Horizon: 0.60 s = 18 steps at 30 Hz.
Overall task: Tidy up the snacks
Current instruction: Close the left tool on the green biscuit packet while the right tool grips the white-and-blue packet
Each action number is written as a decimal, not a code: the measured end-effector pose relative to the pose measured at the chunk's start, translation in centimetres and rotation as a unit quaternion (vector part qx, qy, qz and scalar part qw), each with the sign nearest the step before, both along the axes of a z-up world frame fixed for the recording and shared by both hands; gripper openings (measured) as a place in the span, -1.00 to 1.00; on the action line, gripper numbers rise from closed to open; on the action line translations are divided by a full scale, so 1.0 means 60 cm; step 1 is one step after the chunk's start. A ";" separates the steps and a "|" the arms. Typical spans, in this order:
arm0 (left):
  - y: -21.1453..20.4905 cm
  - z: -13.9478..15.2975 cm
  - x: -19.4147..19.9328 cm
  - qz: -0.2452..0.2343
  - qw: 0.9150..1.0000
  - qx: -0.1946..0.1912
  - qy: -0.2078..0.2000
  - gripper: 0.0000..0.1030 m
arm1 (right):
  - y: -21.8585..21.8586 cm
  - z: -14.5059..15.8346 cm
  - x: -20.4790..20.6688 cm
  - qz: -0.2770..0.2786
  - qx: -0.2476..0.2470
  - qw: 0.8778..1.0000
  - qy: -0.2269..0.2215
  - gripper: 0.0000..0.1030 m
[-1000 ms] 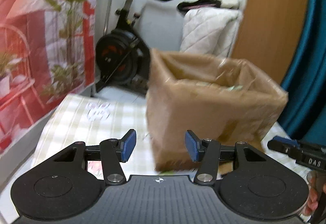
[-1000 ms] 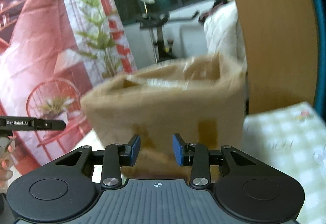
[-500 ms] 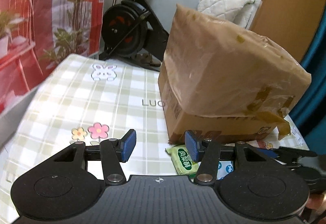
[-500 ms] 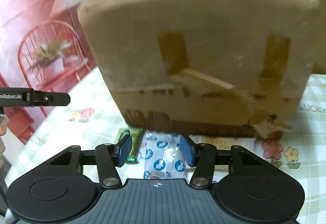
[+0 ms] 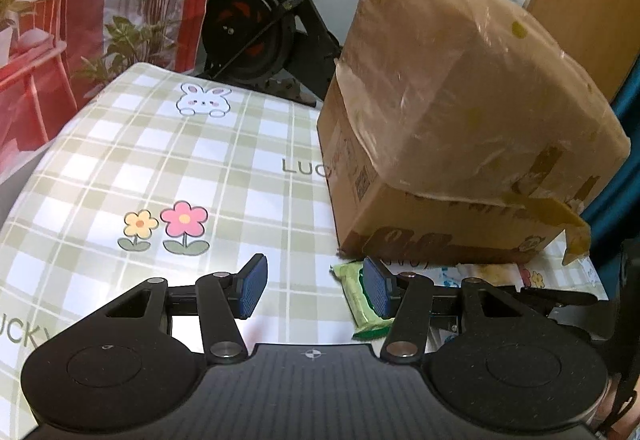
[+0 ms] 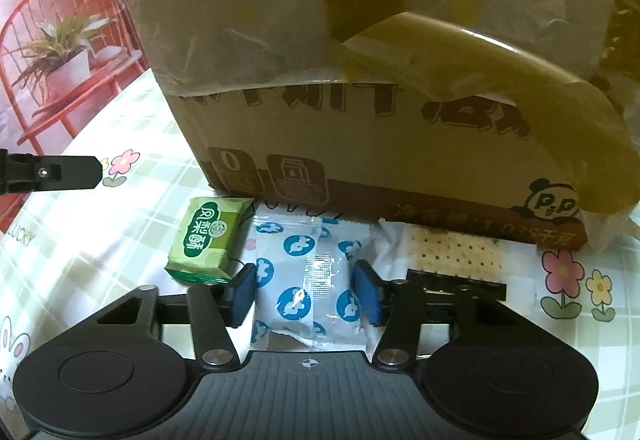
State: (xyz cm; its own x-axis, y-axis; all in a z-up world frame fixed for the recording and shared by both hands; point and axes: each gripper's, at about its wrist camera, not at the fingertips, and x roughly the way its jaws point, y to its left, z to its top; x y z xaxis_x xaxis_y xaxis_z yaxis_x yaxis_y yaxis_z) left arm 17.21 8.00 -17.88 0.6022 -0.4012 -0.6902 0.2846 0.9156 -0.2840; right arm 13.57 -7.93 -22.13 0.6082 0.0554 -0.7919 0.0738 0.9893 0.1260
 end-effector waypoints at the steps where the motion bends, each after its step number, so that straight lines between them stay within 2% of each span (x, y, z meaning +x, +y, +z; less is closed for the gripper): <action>1: -0.002 -0.003 0.000 0.000 1.000 -0.001 0.003 0.07 | -0.002 0.001 0.001 0.002 -0.001 1.000 0.000 -0.19; 6: -0.026 -0.018 0.000 -0.008 1.000 0.002 0.015 0.07 | -0.013 0.031 -0.031 0.005 0.003 0.999 -0.038 -0.21; 11: -0.083 -0.041 0.002 -0.027 0.999 0.025 0.018 0.07 | -0.038 0.056 -0.062 -0.005 0.011 0.998 -0.059 -0.21; 16: -0.129 -0.072 0.012 -0.016 0.998 0.049 0.028 0.07 | -0.062 0.069 -0.084 -0.015 0.026 0.996 -0.078 -0.21; 18: -0.144 -0.076 0.010 -0.012 0.998 0.065 0.017 0.08 | -0.070 0.072 -0.090 -0.019 0.032 0.996 -0.084 -0.21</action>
State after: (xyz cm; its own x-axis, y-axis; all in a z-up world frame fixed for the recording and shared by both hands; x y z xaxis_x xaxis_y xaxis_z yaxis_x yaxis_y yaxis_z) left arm 17.82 -0.66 -22.46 0.5696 -0.3207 -0.7568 0.2989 0.9385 -0.1727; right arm 8.16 -12.15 -17.81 0.7342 0.0783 -0.6744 0.0826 0.9756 0.2032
